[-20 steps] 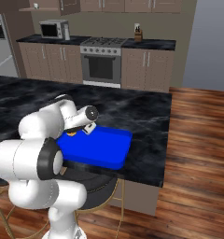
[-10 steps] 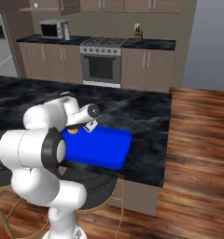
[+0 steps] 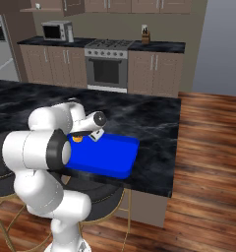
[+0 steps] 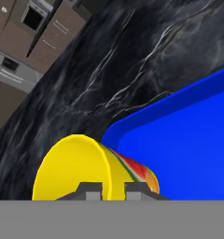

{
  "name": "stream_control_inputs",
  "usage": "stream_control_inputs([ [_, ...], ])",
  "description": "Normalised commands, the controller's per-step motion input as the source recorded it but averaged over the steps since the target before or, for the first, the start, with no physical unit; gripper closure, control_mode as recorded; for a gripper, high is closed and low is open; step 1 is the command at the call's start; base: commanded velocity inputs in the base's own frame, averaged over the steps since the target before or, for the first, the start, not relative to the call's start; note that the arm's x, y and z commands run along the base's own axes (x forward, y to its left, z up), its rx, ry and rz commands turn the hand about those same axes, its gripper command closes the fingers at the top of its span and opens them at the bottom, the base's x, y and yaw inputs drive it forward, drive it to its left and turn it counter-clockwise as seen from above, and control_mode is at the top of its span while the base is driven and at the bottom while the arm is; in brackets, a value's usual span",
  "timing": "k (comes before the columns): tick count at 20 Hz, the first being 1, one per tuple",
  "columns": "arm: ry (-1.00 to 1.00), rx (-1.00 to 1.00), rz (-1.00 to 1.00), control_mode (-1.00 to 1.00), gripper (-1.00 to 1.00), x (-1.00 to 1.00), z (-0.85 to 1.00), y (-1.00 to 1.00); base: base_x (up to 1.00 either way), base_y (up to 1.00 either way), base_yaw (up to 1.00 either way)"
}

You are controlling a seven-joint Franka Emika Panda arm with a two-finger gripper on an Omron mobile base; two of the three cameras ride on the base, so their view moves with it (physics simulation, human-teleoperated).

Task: There is a tray on the dining counter. Grab the cup, mug, and pitcher and place them on the tray. The pitcher may be placed next to the tray if it cannot fit the tray.

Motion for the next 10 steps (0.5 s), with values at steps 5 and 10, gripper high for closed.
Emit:
stream_control_inputs([
  [5,0.01,-0.03,0.0,-1.0,1.0,0.0,-0.02,0.07,0.0,0.0,0.0],
  [10,0.02,-0.08,0.0,-1.0,1.0,0.0,0.0,0.17,0.0,0.0,0.0],
])
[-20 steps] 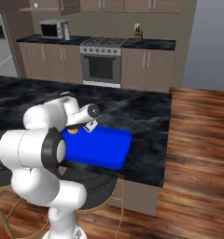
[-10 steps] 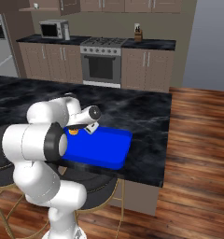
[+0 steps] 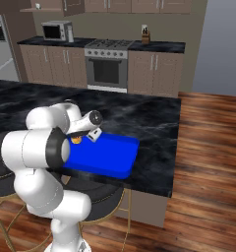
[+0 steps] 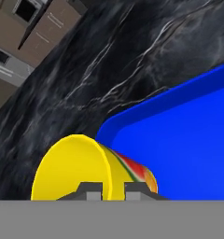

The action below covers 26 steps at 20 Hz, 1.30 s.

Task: There is a tray on the dining counter. Grab the cup, mug, and pitcher and place them on the tray. The pitcher may be placed next to the tray if it cannot fit the tray.

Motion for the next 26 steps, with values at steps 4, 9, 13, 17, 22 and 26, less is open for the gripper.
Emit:
stream_control_inputs([
  [4,0.03,-0.1,0.0,-1.0,1.0,0.0,0.0,0.19,0.0,0.0,0.0],
  [9,0.01,-0.07,0.01,-1.0,1.0,0.06,-0.01,0.07,0.0,0.0,0.0],
  [13,0.0,-0.05,0.01,-1.0,1.0,0.08,-0.05,0.0,0.0,0.0,0.0],
  [17,0.0,-0.05,0.01,-1.0,1.0,0.06,-0.11,0.0,0.0,0.0,0.0],
  [22,0.01,-0.03,0.01,-1.0,1.0,0.0,-0.11,0.0,0.0,0.0,0.0],
  [26,0.02,0.0,0.0,-1.0,1.0,0.0,-0.06,0.0,0.0,0.0,0.0],
])
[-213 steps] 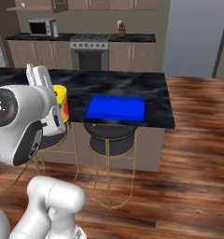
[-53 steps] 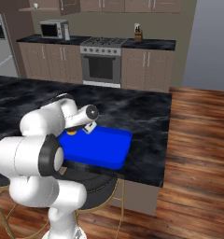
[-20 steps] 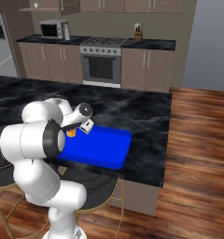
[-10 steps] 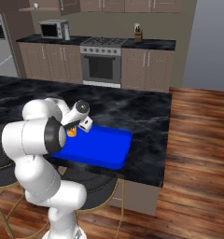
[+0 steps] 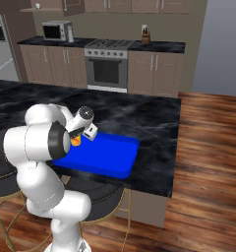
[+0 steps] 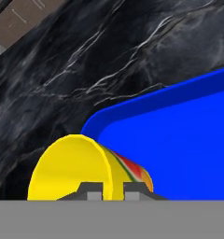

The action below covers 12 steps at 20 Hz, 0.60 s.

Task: There is a tray on the dining counter. Grab the cup, mug, and pitcher and place them on the tray. The pitcher may be placed next to the tray if it cannot fit the tray.

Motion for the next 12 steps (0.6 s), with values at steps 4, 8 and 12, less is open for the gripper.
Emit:
stream_control_inputs([
  [4,0.01,0.0,0.0,-1.0,1.0,0.0,-0.12,0.02,0.0,0.0,0.0],
  [8,0.0,0.0,0.0,-1.0,1.0,0.0,-0.1,0.0,0.0,0.0,0.0],
  [12,0.0,0.0,0.0,-1.0,1.0,0.0,-0.12,0.0,0.0,0.0,0.0],
])
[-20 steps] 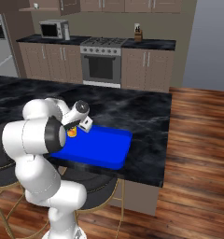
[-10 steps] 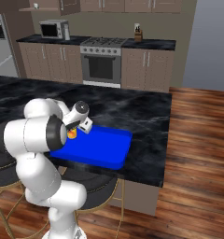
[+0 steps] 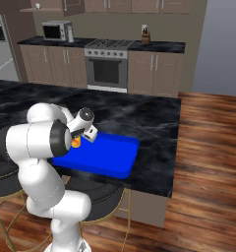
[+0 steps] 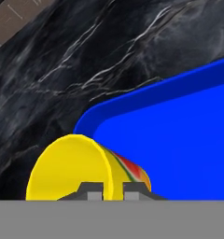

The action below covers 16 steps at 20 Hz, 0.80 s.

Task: There is a tray on the dining counter. Grab the cup, mug, and pitcher and place them on the tray. The pitcher may be placed next to the tray if it cannot fit the tray.

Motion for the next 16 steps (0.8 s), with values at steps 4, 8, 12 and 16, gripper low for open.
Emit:
stream_control_inputs([
  [4,0.0,0.0,0.0,-1.0,1.0,0.0,-0.1,0.0,0.0,0.0,0.0],
  [8,0.01,0.0,0.0,-1.0,-1.0,0.0,-0.1,0.0,0.0,0.0,0.0],
  [12,0.01,0.0,0.0,-1.0,-1.0,0.0,-0.02,0.0,0.0,0.0,0.0],
  [16,0.0,0.0,0.0,-1.0,-1.0,0.0,0.0,0.0,0.0,0.0,0.0],
])
